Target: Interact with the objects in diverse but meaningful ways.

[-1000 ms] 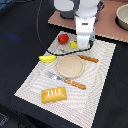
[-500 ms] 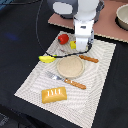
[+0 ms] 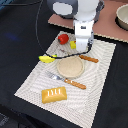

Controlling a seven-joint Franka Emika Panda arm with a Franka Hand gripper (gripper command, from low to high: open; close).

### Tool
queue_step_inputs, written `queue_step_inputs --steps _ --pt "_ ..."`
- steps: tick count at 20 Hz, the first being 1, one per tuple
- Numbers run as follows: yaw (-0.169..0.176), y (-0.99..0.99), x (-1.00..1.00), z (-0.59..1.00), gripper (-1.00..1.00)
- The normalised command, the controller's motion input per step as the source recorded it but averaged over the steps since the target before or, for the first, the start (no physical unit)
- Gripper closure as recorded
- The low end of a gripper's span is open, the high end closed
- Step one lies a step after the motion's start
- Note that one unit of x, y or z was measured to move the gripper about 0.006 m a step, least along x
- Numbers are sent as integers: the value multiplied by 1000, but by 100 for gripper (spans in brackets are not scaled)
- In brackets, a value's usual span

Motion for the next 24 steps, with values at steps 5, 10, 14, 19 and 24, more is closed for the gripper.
queue_step_inputs --steps 5,10,14,19,24 --pt "75 322 54 364 100" --pt "15 411 201 1000 100" --pt "-12 -126 536 884 100" --pt "-24 -757 514 71 100" --pt "-18 -896 359 -17 100"
